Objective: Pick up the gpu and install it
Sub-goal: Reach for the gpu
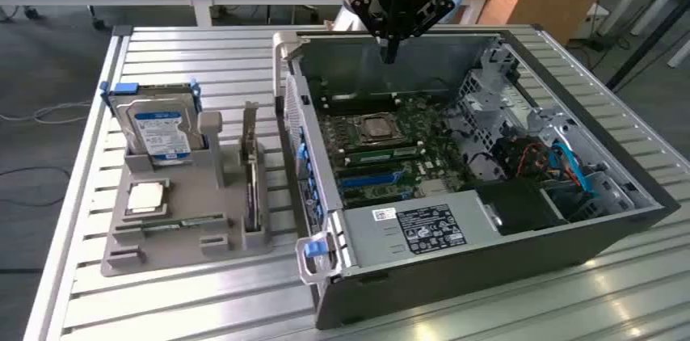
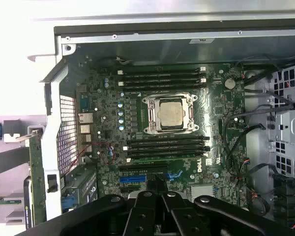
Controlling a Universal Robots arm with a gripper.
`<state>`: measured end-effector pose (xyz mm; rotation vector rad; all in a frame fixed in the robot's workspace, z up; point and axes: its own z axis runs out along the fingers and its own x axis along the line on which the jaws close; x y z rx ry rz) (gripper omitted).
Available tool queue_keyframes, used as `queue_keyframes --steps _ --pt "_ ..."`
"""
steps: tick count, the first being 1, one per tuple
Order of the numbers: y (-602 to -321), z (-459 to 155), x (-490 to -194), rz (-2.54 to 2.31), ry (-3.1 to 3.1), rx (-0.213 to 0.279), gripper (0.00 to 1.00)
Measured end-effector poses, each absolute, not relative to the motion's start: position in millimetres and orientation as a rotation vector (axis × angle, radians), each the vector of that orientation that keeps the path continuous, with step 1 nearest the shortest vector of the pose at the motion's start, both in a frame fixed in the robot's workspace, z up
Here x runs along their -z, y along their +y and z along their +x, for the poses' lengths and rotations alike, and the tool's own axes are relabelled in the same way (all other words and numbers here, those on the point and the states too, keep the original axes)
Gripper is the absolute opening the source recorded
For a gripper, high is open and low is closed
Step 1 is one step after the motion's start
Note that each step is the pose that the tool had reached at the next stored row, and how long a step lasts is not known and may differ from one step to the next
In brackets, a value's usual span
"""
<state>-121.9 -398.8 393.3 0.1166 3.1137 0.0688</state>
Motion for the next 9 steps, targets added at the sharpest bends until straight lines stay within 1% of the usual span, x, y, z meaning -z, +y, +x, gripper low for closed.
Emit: queue_keyframes --steps 9 --pt "-398.8 -121.9 -393.3 0.117 3.114 -0.069 0.11"
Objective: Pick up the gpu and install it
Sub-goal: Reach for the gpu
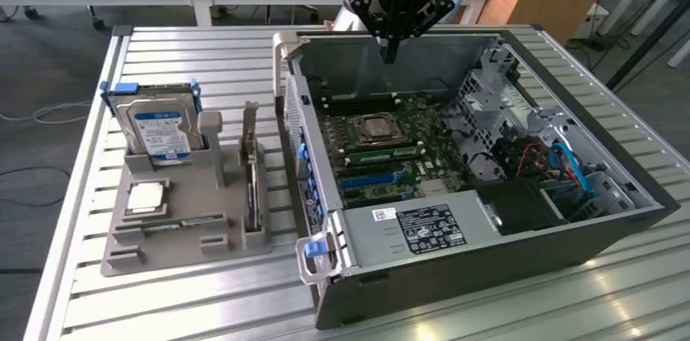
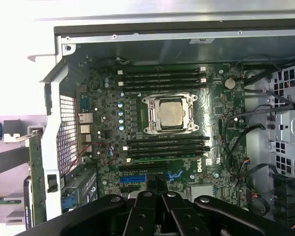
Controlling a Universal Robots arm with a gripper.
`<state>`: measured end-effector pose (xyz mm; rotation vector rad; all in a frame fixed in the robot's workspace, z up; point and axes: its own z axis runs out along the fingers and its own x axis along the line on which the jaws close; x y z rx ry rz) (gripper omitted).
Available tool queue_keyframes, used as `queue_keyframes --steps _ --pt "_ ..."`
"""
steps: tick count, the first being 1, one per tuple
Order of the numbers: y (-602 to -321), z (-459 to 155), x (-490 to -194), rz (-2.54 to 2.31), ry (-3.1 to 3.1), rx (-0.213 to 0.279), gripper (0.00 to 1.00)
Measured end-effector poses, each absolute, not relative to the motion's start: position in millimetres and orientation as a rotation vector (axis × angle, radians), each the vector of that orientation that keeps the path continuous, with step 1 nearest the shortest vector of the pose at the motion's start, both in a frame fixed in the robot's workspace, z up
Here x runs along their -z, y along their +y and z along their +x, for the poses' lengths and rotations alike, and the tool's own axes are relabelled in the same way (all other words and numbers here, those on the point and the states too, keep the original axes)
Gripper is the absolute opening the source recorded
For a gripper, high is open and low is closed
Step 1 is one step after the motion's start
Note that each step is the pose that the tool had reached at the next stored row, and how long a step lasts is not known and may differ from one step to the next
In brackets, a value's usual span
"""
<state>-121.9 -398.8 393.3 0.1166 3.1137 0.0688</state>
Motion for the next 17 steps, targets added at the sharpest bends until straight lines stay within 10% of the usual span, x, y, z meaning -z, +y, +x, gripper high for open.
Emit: queue_keyframes --steps 17 --pt "-399 -148 -393 0.117 3.114 -0.069 0.11"
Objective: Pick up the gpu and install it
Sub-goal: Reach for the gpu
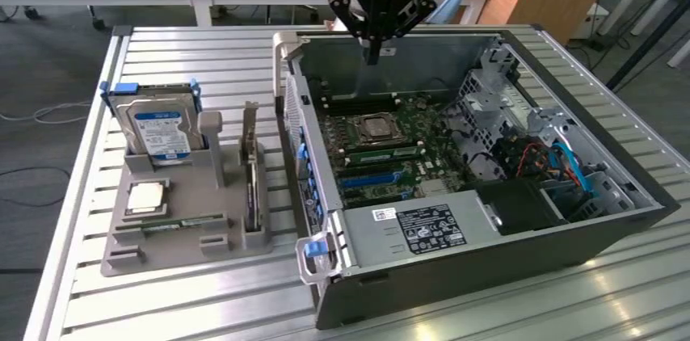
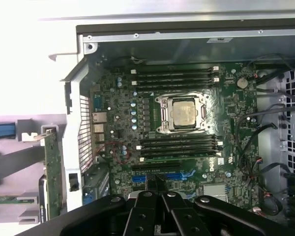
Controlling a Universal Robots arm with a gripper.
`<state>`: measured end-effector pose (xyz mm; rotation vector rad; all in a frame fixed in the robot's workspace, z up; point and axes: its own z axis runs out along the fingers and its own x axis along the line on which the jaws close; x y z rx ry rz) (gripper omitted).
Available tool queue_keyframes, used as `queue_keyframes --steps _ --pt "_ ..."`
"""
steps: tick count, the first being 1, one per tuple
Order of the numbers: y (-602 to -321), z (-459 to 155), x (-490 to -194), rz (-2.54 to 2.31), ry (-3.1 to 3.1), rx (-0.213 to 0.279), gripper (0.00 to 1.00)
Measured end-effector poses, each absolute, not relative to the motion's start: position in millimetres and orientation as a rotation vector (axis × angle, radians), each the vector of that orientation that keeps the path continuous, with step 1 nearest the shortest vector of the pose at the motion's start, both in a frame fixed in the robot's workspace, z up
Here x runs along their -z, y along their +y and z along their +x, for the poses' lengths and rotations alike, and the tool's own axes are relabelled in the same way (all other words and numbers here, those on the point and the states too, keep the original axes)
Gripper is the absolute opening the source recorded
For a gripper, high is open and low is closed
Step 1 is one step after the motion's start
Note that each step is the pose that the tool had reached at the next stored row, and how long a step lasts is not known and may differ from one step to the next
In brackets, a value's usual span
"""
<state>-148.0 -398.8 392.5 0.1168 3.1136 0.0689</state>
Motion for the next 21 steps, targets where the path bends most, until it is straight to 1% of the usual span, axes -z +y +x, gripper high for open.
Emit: queue_keyframes --steps 21 --pt "-399 -205 -391 0.116 3.114 -0.067 0.11"
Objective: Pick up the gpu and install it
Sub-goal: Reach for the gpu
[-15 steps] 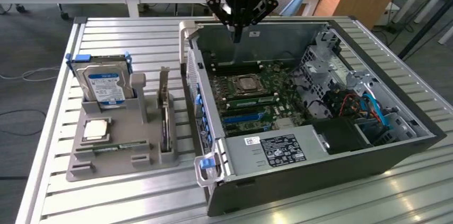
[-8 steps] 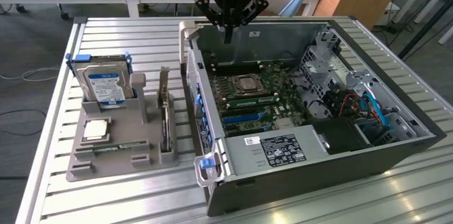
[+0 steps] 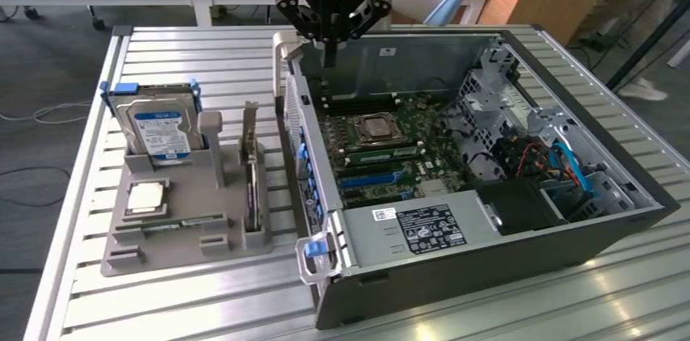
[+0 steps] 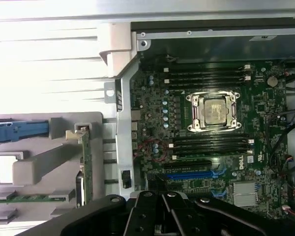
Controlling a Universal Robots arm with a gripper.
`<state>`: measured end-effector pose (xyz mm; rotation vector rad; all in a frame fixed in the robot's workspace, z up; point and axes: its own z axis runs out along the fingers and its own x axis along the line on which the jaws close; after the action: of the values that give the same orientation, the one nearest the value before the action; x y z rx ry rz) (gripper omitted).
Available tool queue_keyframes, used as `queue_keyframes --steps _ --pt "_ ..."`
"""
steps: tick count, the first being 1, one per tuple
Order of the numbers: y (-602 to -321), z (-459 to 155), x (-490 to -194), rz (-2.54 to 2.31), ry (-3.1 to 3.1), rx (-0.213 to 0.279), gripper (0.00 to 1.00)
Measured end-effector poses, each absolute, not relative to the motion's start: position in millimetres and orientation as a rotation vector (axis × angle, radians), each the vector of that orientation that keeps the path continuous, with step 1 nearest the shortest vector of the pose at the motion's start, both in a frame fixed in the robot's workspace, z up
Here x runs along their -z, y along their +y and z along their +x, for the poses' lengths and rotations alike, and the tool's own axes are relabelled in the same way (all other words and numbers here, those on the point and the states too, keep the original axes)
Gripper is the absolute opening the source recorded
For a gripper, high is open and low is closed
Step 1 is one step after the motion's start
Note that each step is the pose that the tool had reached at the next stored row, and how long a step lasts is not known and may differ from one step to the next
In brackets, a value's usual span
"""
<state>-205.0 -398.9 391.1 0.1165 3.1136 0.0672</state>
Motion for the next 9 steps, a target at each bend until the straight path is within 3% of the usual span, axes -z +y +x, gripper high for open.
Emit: queue_keyframes --steps 9 --pt "-399 -232 -390 0.116 3.114 -0.064 0.11"
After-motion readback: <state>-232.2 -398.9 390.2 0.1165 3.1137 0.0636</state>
